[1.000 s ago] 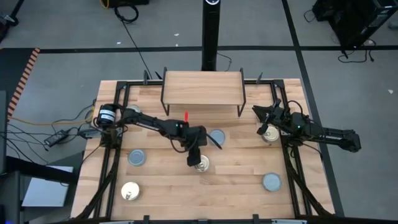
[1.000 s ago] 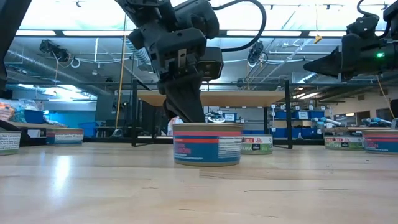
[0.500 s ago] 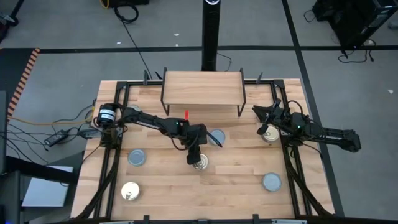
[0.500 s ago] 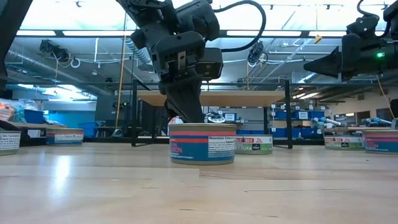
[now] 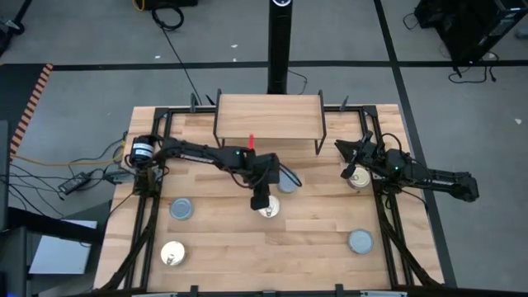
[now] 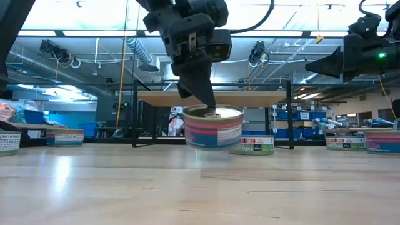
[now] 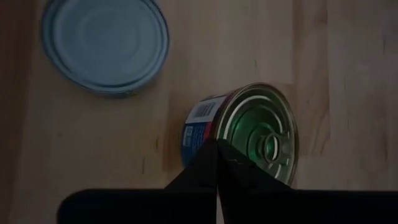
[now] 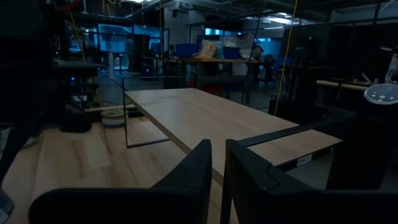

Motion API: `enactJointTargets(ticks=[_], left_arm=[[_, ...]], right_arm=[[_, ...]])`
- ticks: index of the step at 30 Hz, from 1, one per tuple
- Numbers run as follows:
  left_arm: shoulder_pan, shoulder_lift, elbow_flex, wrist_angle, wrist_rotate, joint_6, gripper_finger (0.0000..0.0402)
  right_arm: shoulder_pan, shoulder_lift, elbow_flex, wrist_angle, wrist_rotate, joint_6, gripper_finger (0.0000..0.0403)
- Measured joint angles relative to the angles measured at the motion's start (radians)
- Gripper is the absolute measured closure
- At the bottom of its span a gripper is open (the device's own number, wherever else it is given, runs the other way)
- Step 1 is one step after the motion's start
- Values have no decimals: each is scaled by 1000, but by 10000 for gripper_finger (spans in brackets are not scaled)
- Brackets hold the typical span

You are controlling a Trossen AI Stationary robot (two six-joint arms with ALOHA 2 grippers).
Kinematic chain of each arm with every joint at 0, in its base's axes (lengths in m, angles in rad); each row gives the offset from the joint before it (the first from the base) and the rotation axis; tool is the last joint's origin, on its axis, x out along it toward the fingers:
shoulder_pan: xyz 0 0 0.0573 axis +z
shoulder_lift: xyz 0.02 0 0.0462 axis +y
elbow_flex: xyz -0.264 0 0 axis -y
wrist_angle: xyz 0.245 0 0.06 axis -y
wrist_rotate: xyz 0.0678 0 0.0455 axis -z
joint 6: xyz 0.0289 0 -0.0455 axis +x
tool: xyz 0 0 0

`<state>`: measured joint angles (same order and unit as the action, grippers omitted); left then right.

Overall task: Stack canned seafood by type on shelf
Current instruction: Put the center blue tuna can on the shelf

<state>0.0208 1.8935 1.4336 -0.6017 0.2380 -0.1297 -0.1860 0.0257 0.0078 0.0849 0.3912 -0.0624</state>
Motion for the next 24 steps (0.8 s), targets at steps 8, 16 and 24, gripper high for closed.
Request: enactJointTargets(ticks=[8,16,24], left_arm=[[31,-1,55,-89,4,31,401],[46,-8,148,-158,3,57,401],[95,-119,163,-146,-148,74,401]], right_arm=[[0,0,0,0,0,0,341],[0,0,0,-1,0,0,341],[0,0,0,0,0,0,341]])
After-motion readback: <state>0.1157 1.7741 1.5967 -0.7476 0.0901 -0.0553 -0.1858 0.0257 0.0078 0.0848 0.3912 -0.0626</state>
